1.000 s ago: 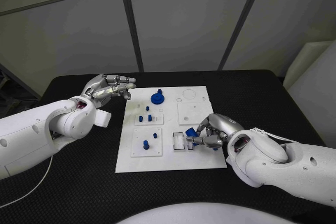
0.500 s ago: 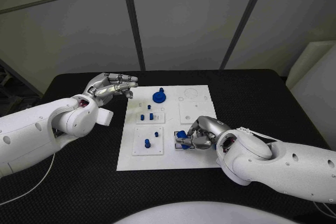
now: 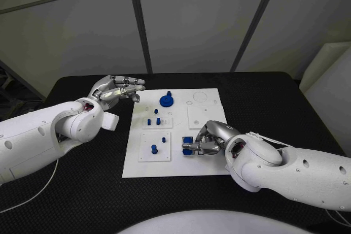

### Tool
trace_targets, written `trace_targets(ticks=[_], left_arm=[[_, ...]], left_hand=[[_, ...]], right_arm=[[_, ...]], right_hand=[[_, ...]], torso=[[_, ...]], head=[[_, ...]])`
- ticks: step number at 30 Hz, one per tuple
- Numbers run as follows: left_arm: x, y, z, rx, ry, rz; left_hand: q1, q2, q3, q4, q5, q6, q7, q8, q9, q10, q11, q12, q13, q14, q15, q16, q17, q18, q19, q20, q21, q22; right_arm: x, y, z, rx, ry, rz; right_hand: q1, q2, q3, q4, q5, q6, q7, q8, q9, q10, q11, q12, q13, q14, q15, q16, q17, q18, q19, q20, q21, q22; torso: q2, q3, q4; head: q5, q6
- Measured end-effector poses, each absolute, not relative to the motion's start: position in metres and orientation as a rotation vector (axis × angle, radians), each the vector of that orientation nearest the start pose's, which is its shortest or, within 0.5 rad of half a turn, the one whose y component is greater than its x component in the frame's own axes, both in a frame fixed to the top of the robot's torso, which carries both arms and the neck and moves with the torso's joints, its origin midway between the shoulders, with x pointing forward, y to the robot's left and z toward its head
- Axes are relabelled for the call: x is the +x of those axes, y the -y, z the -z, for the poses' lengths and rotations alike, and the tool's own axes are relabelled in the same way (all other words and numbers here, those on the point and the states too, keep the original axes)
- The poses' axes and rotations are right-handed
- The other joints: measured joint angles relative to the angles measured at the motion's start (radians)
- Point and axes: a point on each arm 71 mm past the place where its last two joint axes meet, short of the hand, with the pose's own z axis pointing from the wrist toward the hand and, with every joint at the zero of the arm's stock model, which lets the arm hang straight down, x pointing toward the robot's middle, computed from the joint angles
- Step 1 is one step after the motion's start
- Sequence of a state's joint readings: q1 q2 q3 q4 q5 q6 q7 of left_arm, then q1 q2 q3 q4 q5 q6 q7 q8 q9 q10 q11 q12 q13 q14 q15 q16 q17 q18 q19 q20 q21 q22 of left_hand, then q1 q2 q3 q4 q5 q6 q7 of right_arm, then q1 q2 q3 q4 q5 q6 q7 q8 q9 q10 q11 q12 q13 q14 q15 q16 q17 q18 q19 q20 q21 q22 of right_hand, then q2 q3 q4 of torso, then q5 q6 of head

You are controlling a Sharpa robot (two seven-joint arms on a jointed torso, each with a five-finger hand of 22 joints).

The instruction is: Assemble the parts on the task board

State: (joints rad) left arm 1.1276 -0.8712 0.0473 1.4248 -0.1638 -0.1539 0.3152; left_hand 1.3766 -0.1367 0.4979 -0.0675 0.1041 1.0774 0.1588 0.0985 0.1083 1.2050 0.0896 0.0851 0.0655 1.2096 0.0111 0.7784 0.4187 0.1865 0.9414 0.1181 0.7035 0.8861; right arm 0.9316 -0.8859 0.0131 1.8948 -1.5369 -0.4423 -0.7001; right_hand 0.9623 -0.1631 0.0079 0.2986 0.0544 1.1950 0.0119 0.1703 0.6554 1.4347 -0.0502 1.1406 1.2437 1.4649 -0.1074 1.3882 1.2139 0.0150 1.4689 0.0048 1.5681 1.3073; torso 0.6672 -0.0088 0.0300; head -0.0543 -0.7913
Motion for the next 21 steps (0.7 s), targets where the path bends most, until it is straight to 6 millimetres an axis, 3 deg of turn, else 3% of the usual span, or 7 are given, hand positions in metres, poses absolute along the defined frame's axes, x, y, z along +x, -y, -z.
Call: trace_targets(ticks=[1,3,7,12,16,19,21], left_arm=[[0.5005,-0.2449,0.1912,-1.021,-1.520,1.515],[0.5005,-0.2452,0.1912,-1.021,-1.519,1.514],[0.5004,-0.2455,0.1912,-1.022,-1.520,1.514],[0.5002,-0.2458,0.1912,-1.022,-1.521,1.513],[0.5001,-0.2461,0.1912,-1.023,-1.522,1.513],[0.5000,-0.2465,0.1912,-1.023,-1.523,1.512],[0.4999,-0.2468,0.1912,-1.024,-1.523,1.511]], left_hand=[[0.000,0.000,0.000,0.000,0.000,0.000,0.000,0.000,0.000,0.000,0.000,0.000,0.000,0.000,0.000,0.000,0.000,0.000,0.000,0.000,0.000,0.000],[0.000,0.000,0.000,0.000,0.000,0.000,0.000,0.000,0.000,0.000,0.000,0.000,0.000,0.000,0.000,0.000,0.000,0.000,0.000,0.000,0.000,0.000],[0.000,0.000,-0.003,-0.003,0.000,0.000,0.000,0.000,0.000,0.000,0.000,0.000,0.000,0.000,0.000,-0.006,-0.002,0.000,0.000,0.000,-0.005,-0.001],[0.000,0.000,-0.003,-0.003,0.000,0.000,0.000,0.000,0.000,0.000,0.000,0.000,0.000,0.000,0.000,-0.006,-0.002,0.000,0.000,0.000,-0.008,-0.001],[0.000,0.000,-0.003,-0.003,0.000,0.000,0.000,0.000,0.000,0.000,0.000,0.000,0.000,0.000,0.000,-0.006,-0.002,0.000,0.000,0.000,-0.008,-0.001],[0.000,0.000,-0.003,-0.003,0.000,0.000,0.000,0.000,0.000,0.000,0.000,0.000,0.000,0.000,0.000,-0.006,-0.002,0.000,0.000,0.000,-0.008,-0.001],[0.000,0.000,-0.003,-0.003,0.000,0.000,0.000,0.000,0.001,0.000,0.000,0.000,0.000,0.000,0.000,-0.006,-0.002,0.000,0.000,0.000,-0.008,-0.001]], right_arm=[[0.3718,0.1531,0.2429,0.222,-1.886,-0.500],[0.3721,0.1529,0.2428,0.219,-1.882,-0.499],[0.3725,0.1529,0.2425,0.216,-1.875,-0.497],[0.3728,0.1534,0.2420,0.210,-1.867,-0.495],[0.3718,0.1543,0.2409,0.204,-1.863,-0.494],[0.3707,0.1550,0.2400,0.199,-1.862,-0.493],[0.3703,0.1557,0.2397,0.196,-1.862,-0.492]], right_hand=[[-0.018,-0.006,-0.014,0.000,-0.002,0.000,0.000,-0.001,0.003,0.000,0.000,-0.006,-0.002,0.000,0.000,0.000,-0.003,0.000,0.000,0.000,0.000,0.000],[-0.046,0.004,-0.056,0.000,-0.002,0.000,0.000,-0.005,0.008,0.000,0.000,-0.015,-0.007,0.000,0.000,0.000,-0.008,0.000,-0.003,-0.004,0.000,0.000],[-0.056,0.004,-0.112,-0.001,-0.002,0.000,0.000,-0.012,0.017,0.000,0.000,-0.029,-0.014,0.000,0.000,-0.004,-0.014,0.000,-0.003,-0.004,0.000,0.000],[-0.061,-0.001,-0.132,-0.002,-0.002,-0.004,0.004,-0.017,0.022,-0.004,-0.004,-0.034,-0.019,0.000,0.000,-0.008,-0.017,0.000,-0.003,-0.004,0.000,0.000],[0.032,0.017,-0.115,-0.008,-0.002,-0.004,0.004,-0.023,0.033,-0.004,-0.004,-0.034,-0.016,0.000,0.000,-0.008,-0.016,0.000,-0.003,-0.004,0.000,0.000],[0.173,0.044,-0.081,-0.039,-0.002,-0.004,0.004,-0.026,0.044,-0.004,-0.004,-0.034,-0.010,0.000,0.000,-0.008,-0.011,0.000,-0.003,-0.004,0.000,0.000],[0.233,0.048,-0.077,-0.065,-0.002,-0.004,0.004,-0.028,0.050,-0.004,-0.004,-0.034,-0.008,0.000,0.000,-0.008,-0.005,0.000,-0.004,-0.003,0.000,0.000]], torso=[[0.000,0.0000,0.0000],[0.000,0.0000,0.0000],[0.000,0.0000,0.0000],[-0.001,0.0000,0.0001],[-0.001,0.0001,0.0001],[-0.001,0.0003,0.0001],[-0.001,0.0003,0.0001]], head=[[0.000,0.000],[0.000,0.000],[0.000,0.001],[-0.001,0.001],[-0.001,0.001],[0.000,0.001],[0.000,0.000]])
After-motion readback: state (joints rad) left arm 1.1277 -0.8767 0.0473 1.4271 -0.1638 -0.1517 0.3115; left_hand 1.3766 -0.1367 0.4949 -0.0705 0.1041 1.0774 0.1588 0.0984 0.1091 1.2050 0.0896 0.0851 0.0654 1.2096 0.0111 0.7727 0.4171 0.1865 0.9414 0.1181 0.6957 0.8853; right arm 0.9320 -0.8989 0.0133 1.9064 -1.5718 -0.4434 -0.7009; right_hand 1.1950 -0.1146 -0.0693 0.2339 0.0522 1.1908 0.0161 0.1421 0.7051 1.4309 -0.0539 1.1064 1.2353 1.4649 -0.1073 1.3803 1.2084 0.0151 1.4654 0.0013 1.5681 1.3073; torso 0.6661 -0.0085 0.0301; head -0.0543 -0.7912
